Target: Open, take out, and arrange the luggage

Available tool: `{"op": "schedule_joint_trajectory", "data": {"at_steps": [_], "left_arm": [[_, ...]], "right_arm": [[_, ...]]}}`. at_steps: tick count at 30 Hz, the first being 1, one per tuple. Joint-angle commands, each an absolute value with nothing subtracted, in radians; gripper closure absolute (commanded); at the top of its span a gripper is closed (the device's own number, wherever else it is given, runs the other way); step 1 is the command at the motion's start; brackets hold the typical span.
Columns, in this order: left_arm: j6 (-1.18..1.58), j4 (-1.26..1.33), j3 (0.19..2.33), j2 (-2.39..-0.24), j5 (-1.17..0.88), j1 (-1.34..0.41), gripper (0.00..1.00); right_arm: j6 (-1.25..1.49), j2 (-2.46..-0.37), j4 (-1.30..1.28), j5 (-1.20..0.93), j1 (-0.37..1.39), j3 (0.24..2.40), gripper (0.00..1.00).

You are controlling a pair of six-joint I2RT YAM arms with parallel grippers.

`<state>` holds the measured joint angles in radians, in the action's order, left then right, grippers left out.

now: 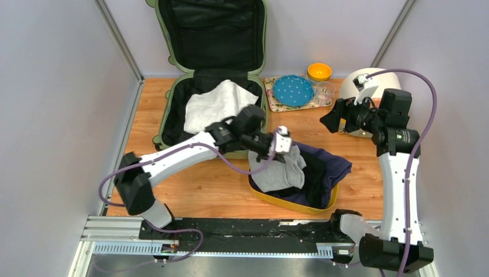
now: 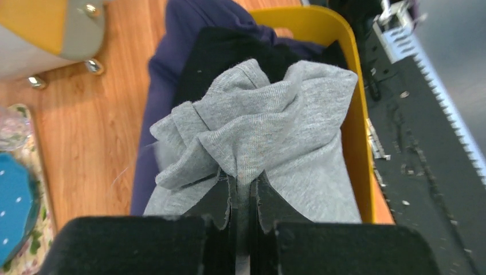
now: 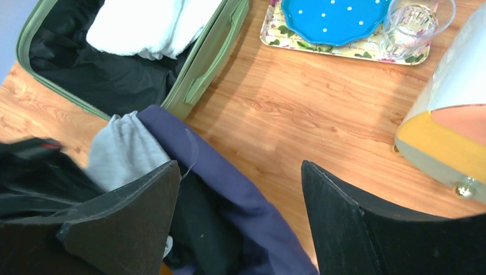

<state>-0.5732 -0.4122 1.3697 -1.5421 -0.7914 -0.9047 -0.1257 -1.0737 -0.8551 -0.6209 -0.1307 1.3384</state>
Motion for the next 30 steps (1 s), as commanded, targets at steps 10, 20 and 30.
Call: {"op": "schedule_joint_trajectory", "data": {"at_steps": [10,20,30], "left_arm": [[-0.655,-0.303,1.54,-1.804,-0.577,-1.086,0.44],[-0.254,-0.302,1.393,-1.453,-0.707,-0.832,0.3],[-0.015,-0.207,1.206,-1.405,-0.341,-0.439,0.3]], "right_arm": [[-0.287,-1.032,-1.103,-0.653,-0.155,1.39,0.19],[-0.422,-1.075,-1.132,-0.844,-0.019,1.302,0.25],[-0.479,-1.201,-1.028,-0.79,0.342,1.185,0.45]]}}
